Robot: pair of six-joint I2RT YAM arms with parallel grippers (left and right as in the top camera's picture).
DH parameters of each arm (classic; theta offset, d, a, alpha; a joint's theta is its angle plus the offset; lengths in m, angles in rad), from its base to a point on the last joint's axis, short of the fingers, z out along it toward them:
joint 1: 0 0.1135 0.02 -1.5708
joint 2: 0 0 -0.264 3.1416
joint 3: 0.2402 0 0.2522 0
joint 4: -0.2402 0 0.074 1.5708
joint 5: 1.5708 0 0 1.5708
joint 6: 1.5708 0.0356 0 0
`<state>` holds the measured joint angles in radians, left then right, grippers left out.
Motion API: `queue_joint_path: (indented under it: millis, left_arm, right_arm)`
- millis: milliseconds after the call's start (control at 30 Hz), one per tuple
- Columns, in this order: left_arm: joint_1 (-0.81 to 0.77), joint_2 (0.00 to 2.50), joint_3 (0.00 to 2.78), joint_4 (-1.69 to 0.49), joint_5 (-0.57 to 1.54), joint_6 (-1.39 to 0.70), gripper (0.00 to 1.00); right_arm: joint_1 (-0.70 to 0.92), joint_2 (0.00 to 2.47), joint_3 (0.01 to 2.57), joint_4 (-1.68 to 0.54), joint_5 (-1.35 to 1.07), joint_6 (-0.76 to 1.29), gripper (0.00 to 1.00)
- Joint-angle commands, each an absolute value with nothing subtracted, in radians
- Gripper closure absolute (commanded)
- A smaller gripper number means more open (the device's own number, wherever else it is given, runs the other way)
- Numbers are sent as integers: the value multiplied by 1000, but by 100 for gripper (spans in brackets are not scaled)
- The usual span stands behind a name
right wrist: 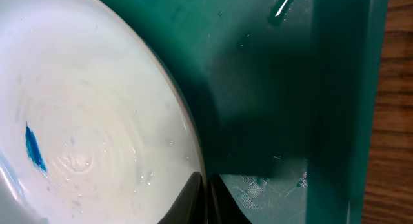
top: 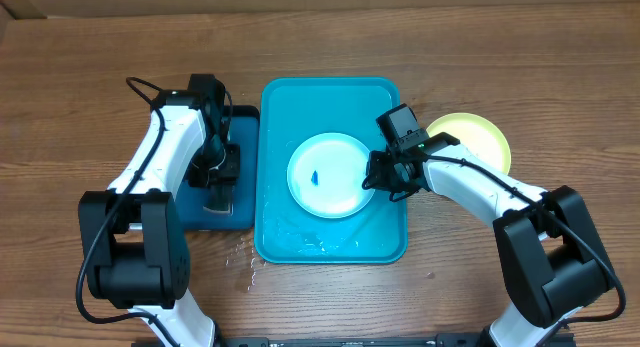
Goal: Clean dirty plates on tray and stack at the side
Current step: 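Reach the left gripper down into the black water tray to the sponge, then grasp the sponge in the water with the left gripper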
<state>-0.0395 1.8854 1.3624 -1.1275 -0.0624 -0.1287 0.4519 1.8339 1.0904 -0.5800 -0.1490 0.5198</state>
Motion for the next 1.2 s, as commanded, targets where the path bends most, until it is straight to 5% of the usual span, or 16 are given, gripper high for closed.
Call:
queue_joint_path:
  millis: [0,1167]
  left_arm:
    - [-38,1898,1350,-1120,-69,-158,57]
    - [-38,1898,1256,-996,-130,-286,52]
  right_arm:
    - [448,1814,1106,-582,-136,516,94]
    - [448,1814,1106,-580,-136,521,95]
